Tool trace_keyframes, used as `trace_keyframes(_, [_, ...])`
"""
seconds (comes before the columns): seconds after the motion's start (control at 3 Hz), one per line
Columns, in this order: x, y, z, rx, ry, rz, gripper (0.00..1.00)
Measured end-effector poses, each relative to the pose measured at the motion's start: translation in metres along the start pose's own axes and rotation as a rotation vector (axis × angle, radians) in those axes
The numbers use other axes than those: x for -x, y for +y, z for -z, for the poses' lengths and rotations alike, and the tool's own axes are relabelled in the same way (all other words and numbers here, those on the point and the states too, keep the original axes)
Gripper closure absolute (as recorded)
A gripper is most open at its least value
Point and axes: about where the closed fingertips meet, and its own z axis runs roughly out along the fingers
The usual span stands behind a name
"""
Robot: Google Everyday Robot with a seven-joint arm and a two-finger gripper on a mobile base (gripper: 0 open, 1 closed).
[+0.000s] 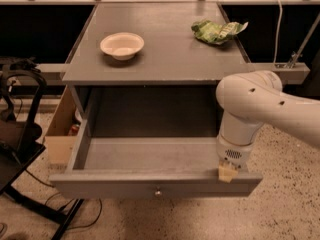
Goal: Open top drawer
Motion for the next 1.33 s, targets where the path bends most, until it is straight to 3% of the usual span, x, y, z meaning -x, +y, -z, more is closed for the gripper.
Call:
trace_keyframes(1.0, [-0.011, 0.009, 0.006, 0.022, -0.004, -0.007, 1.0])
trace_keyframes(1.33, [-0.011, 0.009, 0.006, 0.022, -0.004, -0.007, 0.82])
